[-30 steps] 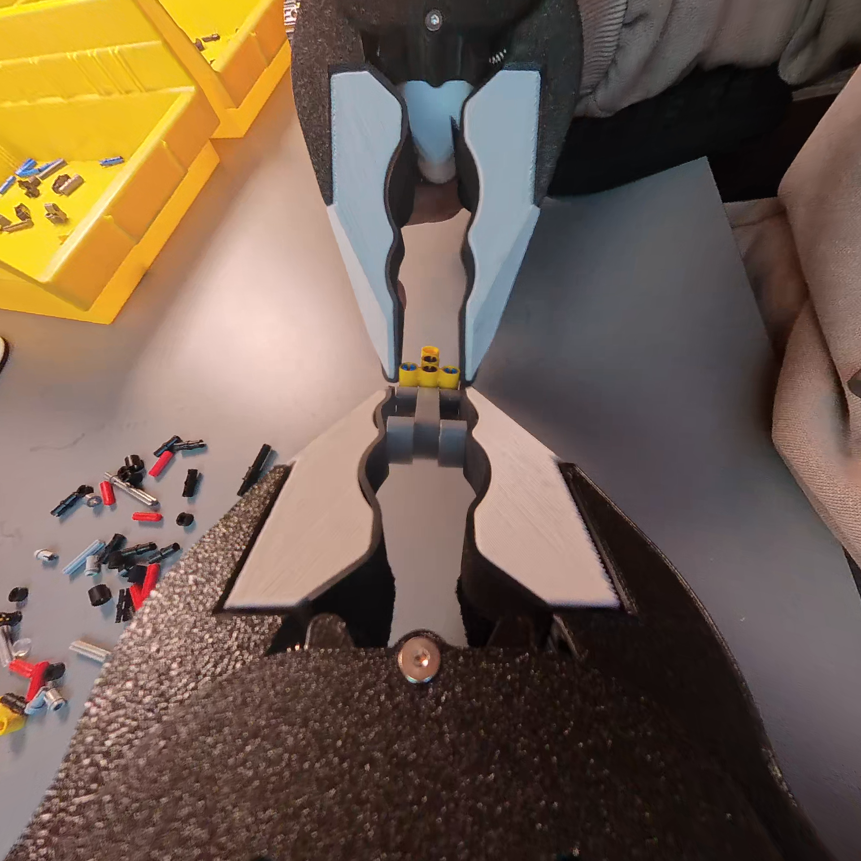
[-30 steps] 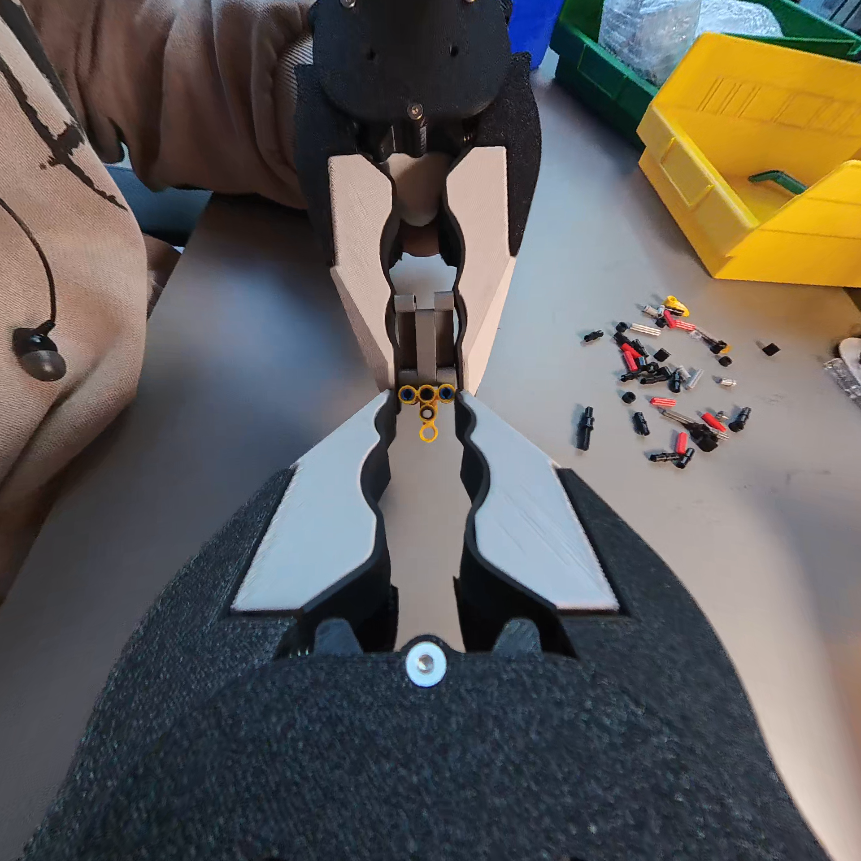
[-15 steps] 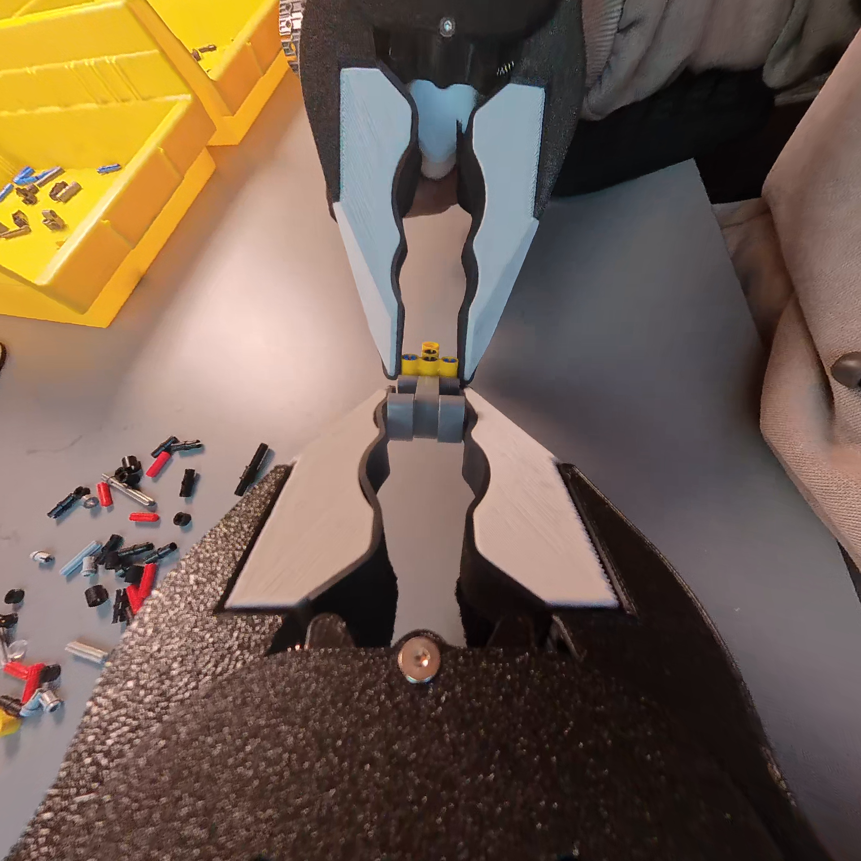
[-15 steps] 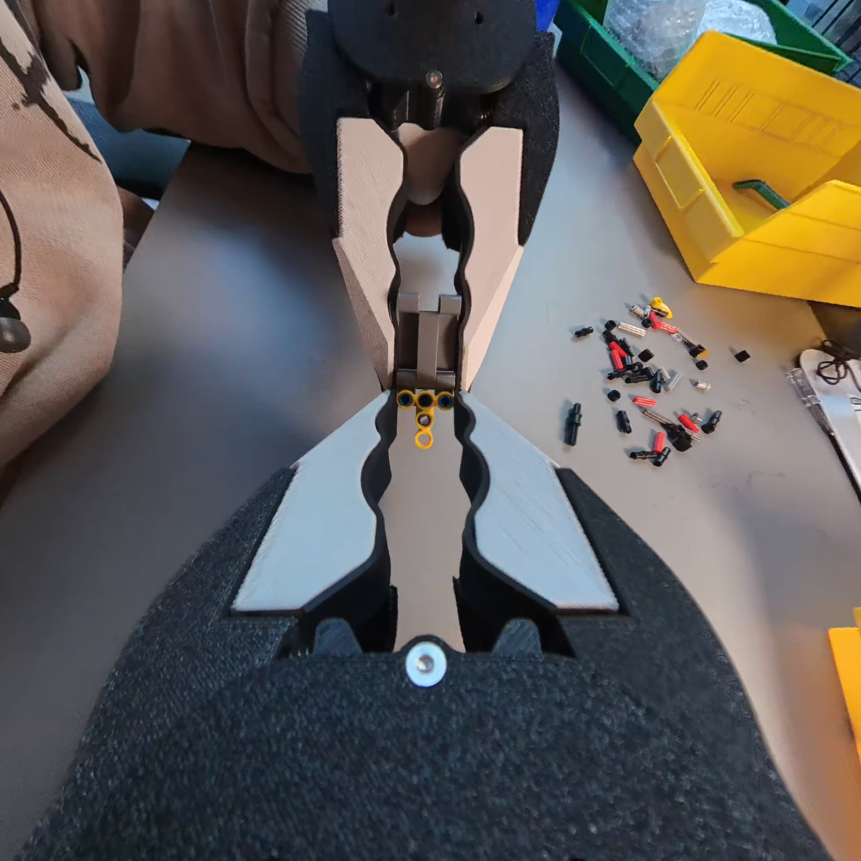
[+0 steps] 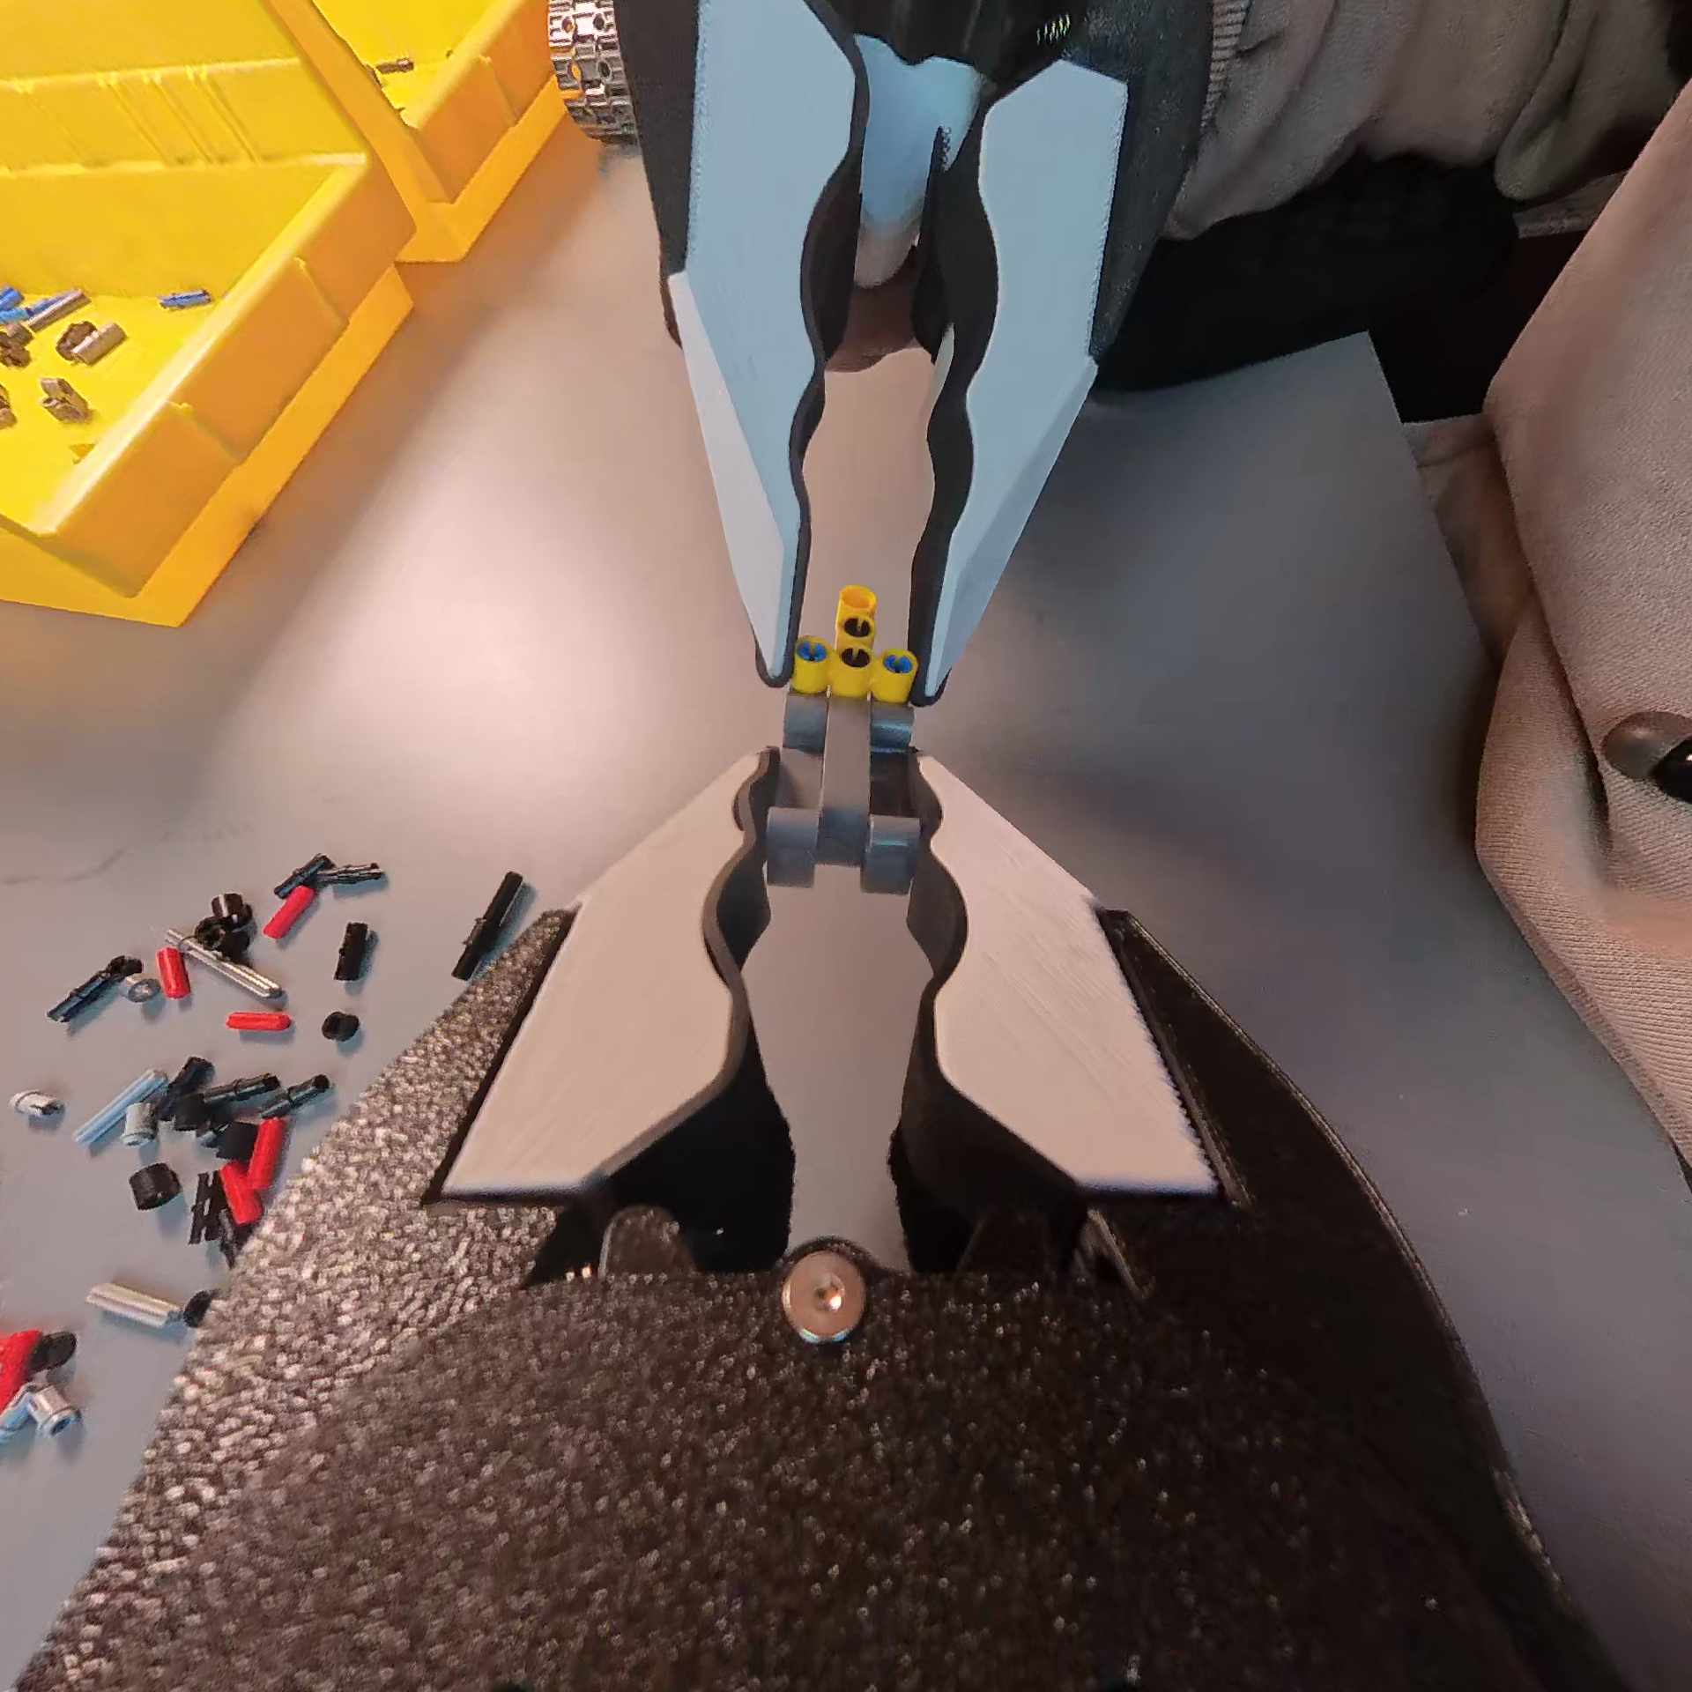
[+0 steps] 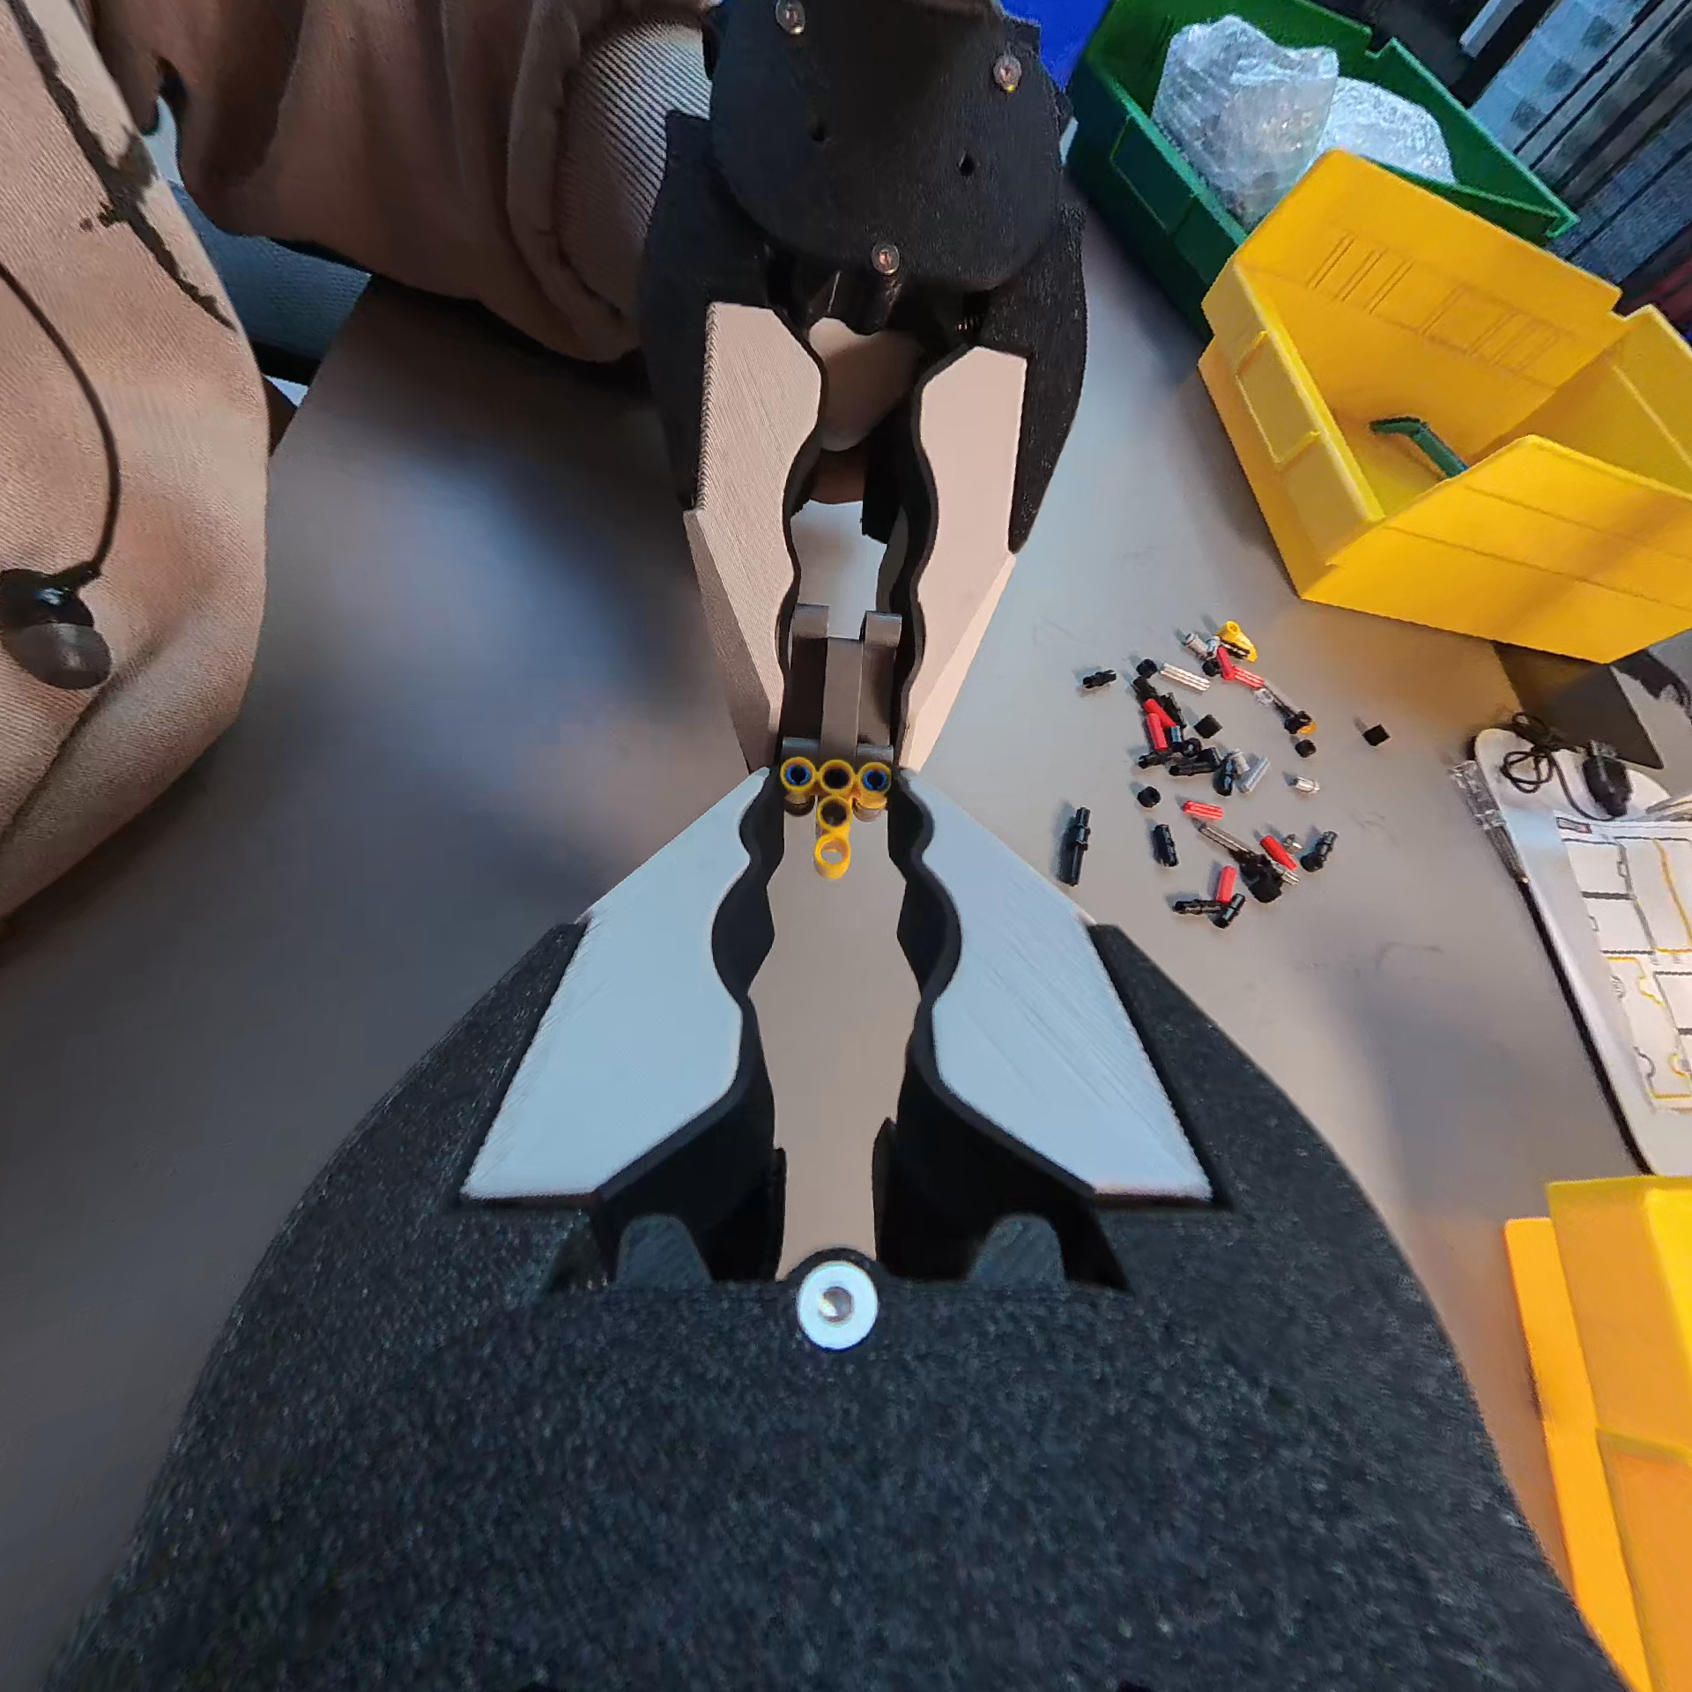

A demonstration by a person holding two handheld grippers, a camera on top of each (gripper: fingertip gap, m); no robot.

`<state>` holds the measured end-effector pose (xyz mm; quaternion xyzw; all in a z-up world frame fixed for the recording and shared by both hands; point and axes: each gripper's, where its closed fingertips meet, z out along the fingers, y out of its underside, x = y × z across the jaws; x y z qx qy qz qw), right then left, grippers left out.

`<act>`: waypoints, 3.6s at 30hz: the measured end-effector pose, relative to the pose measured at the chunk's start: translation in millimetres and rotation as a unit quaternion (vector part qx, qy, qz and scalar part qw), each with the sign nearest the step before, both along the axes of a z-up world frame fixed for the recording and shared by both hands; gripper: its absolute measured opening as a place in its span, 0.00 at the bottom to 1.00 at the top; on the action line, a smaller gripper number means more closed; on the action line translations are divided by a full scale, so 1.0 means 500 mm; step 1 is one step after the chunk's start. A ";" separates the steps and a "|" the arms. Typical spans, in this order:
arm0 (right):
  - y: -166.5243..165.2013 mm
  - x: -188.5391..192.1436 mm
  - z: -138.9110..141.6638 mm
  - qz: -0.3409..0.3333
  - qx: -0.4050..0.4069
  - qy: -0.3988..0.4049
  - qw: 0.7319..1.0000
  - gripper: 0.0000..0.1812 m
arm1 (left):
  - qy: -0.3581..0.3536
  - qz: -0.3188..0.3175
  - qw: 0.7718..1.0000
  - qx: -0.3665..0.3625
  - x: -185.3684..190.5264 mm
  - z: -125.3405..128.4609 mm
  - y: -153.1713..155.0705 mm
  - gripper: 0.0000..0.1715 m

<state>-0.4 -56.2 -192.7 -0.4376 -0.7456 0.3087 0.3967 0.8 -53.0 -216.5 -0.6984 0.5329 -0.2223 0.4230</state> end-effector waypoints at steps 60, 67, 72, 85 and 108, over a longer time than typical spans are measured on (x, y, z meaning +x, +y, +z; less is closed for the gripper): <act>0.033 -0.017 0.091 -0.041 -0.090 0.161 0.982 0.10 | -0.148 0.033 0.984 0.094 -0.015 0.129 0.002 0.11; -0.046 0.030 0.093 0.120 -0.240 0.124 0.955 0.10 | -0.190 -0.083 0.978 0.023 0.029 0.128 -0.077 0.11; -0.058 0.037 0.096 0.147 -0.316 0.112 0.931 0.09 | -0.223 -0.089 0.971 -0.014 0.033 0.136 -0.081 0.12; -0.054 0.042 0.112 0.149 -0.360 0.121 0.913 0.09 | -0.241 -0.109 0.964 -0.036 0.031 0.144 -0.092 0.12; 0.064 0.025 0.153 0.031 -0.410 0.216 0.886 0.17 | -0.367 0.001 0.917 -0.155 -0.016 0.177 -0.001 0.13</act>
